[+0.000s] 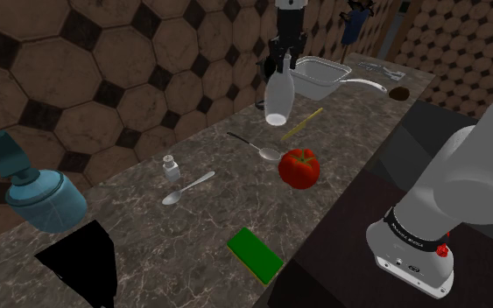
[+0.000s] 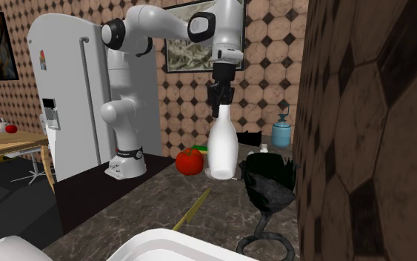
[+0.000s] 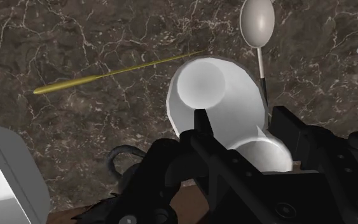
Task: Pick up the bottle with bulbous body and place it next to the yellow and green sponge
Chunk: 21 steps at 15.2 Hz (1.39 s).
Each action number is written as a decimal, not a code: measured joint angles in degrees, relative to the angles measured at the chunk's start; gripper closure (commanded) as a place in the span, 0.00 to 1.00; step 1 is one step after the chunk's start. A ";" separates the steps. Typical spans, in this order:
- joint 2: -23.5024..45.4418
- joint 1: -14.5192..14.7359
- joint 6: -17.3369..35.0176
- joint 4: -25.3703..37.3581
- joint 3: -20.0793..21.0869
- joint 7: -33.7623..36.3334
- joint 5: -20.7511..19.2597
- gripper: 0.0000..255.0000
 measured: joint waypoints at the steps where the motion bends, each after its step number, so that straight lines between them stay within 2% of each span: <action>1: -1.34 0.77 0.19 -1.56 0.84 1.62 -0.05 1.00; 13: -4.74 8.57 0.00 -4.97 10.06 18.20 1.92 1.00; 21: -1.69 13.57 -0.60 -1.17 16.01 28.84 3.29 1.00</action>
